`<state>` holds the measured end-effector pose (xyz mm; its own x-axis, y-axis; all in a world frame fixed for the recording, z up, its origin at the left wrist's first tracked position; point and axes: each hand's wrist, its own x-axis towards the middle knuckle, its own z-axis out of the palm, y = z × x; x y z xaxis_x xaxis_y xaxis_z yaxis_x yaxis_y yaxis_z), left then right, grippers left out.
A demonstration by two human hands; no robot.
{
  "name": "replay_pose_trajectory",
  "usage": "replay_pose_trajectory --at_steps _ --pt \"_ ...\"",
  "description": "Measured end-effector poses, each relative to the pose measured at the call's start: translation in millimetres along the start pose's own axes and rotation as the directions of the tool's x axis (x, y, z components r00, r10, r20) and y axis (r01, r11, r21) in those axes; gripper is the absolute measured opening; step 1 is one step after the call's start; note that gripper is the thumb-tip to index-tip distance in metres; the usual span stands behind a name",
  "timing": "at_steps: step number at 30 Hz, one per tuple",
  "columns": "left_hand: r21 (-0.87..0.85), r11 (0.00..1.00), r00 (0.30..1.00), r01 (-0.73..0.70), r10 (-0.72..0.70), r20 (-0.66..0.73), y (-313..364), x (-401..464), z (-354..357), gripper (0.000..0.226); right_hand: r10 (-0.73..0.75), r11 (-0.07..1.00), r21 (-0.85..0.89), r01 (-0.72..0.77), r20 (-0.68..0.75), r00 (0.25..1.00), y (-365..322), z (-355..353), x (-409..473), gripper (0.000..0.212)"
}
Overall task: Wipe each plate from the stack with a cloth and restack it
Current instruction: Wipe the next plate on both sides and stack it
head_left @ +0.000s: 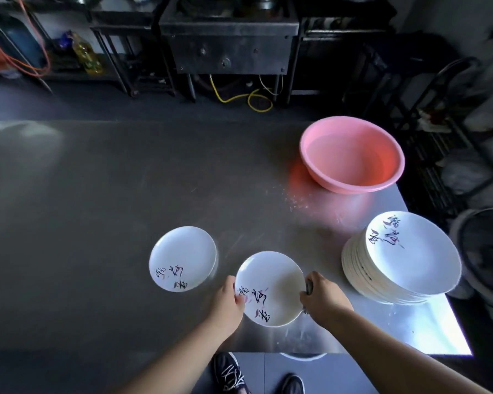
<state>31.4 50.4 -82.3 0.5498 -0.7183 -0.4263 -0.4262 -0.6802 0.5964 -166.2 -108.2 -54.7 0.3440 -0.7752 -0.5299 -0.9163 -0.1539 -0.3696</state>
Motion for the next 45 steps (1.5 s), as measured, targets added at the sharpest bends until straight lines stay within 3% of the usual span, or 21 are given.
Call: replay_pose_trajectory --at_steps 5,9,13,16,18,20,22,24,28,34,38,39,42,45 --pt "0.096 0.995 1.000 0.012 -0.012 -0.004 18.4 -4.7 19.2 0.020 -0.005 1.000 0.007 0.005 -0.014 1.000 26.3 -4.4 0.8 0.015" --pt "0.037 0.999 0.999 0.016 -0.014 -0.044 18.3 -3.2 28.0 0.022 -0.027 0.999 0.018 0.027 -0.010 1.000 33.3 -6.2 2.9 0.014" --pt "-0.037 0.999 0.993 -0.036 0.032 -0.116 4.2 -6.2 37.5 0.048 -0.093 0.995 -0.045 0.088 -0.141 0.986 37.0 -9.0 -0.5 0.019" --pt "0.293 0.944 0.956 -0.151 0.214 -0.199 -13.0 -10.9 44.1 0.071 -0.308 0.947 0.003 0.321 -0.274 0.911 28.4 -8.5 -2.2 0.008" --pt "0.371 0.910 0.960 -0.187 0.249 -0.127 -20.7 -14.3 46.6 0.080 -0.479 0.865 0.069 0.497 -0.181 0.859 21.7 -1.7 1.0 0.036" --pt "0.401 0.891 0.958 -0.213 0.271 -0.093 -28.5 -14.0 51.7 0.083 -0.593 0.805 -0.004 0.593 -0.005 0.805 17.4 8.0 5.2 0.063" --pt "0.453 0.857 0.938 -0.245 0.329 -0.113 -34.6 -12.3 57.0 0.083 -0.596 0.752 -0.229 0.618 0.164 0.786 13.3 18.3 4.9 0.074" --pt "0.478 0.830 0.909 -0.288 0.394 -0.135 -38.8 -10.7 62.2 0.081 -0.569 0.681 -0.396 0.616 0.243 0.785 9.0 26.1 2.0 0.080" --pt "0.519 0.791 0.881 -0.323 0.451 -0.140 -39.7 -6.7 65.8 0.077 -0.500 0.676 -0.453 0.582 0.298 0.813 -1.2 37.1 3.9 0.108" --pt "0.534 0.784 0.879 -0.316 0.454 -0.146 -42.2 -5.8 65.8 0.080 -0.494 0.657 -0.480 0.581 0.308 0.813 -19.6 49.1 23.0 0.104" --pt "0.534 0.787 0.879 -0.309 0.451 -0.156 -41.9 -7.0 66.2 0.079 -0.647 0.400 -0.494 0.772 0.444 0.620 16.8 53.3 -1.1 0.094" --pt "0.528 0.789 0.872 -0.314 0.459 -0.167 -41.9 -7.1 66.5 0.078 -0.644 0.380 -0.482 0.789 0.474 0.600 27.0 52.7 -3.9 0.094" --pt "0.531 0.781 0.855 -0.329 0.485 -0.184 -41.7 -6.1 66.5 0.078 -0.641 0.364 -0.569 0.737 0.421 0.641 22.7 41.4 6.5 0.101" --pt "0.535 0.776 0.850 -0.333 0.493 -0.186 -42.3 -5.7 67.3 0.079 -0.517 0.505 -0.644 0.574 0.308 0.799 0.7 31.4 25.3 0.101"
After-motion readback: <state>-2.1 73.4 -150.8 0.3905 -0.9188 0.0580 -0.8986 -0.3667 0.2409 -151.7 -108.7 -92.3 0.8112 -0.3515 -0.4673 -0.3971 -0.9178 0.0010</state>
